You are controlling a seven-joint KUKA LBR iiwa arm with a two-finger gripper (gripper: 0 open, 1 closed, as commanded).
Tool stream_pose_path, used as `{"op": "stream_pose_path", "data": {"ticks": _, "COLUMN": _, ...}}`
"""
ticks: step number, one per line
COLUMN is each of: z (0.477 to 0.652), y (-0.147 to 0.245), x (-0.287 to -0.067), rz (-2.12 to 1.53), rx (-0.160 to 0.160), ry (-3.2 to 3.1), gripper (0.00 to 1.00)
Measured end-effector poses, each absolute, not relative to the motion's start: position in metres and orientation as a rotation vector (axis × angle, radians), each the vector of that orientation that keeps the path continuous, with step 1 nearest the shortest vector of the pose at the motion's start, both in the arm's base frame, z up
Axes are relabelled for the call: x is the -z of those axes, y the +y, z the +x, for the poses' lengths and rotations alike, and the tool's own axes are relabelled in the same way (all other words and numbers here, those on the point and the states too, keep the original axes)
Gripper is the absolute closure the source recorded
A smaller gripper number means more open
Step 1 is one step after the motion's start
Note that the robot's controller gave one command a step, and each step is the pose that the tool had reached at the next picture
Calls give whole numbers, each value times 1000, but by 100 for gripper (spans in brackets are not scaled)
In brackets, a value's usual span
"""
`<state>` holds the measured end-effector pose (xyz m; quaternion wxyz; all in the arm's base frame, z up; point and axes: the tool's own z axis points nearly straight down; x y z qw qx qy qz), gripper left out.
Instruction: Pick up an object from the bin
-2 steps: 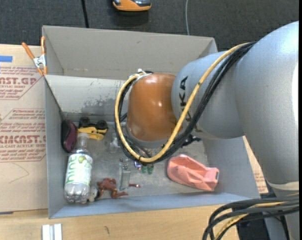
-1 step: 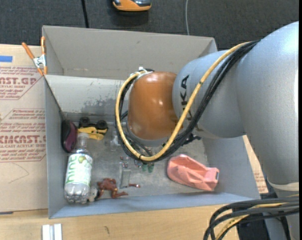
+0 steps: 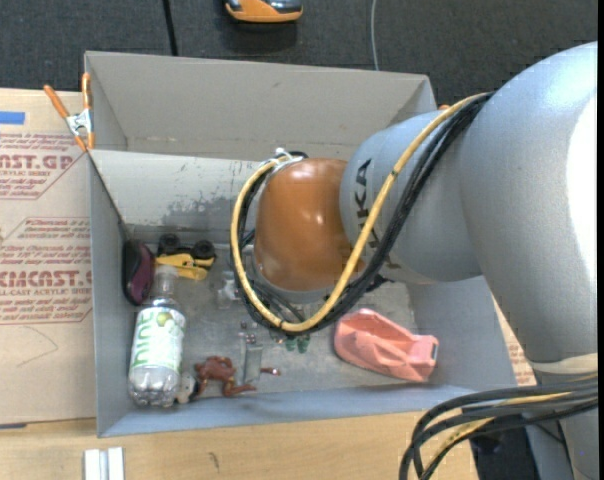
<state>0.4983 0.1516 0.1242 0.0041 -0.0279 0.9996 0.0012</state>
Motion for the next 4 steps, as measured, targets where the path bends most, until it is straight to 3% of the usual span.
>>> {"op": "stream_pose_path", "data": {"ticks": 1, "z": 493, "y": 161, "x": -87, "rz": -453, "rx": 1, "ry": 3110, "gripper": 0}}
{"op": "stream_pose_path", "data": {"ticks": 2, "z": 485, "y": 164, "x": -71, "rz": -72, "rx": 4, "ry": 3143, "gripper": 100}}
{"op": "stream_pose_path", "data": {"ticks": 3, "z": 485, "y": 165, "x": -71, "rz": -72, "rx": 3, "ry": 3143, "gripper": 100}}
{"op": "stream_pose_path", "data": {"ticks": 4, "z": 489, "y": 201, "x": -237, "rz": -70, "rx": -5, "ry": 3135, "gripper": 100}}
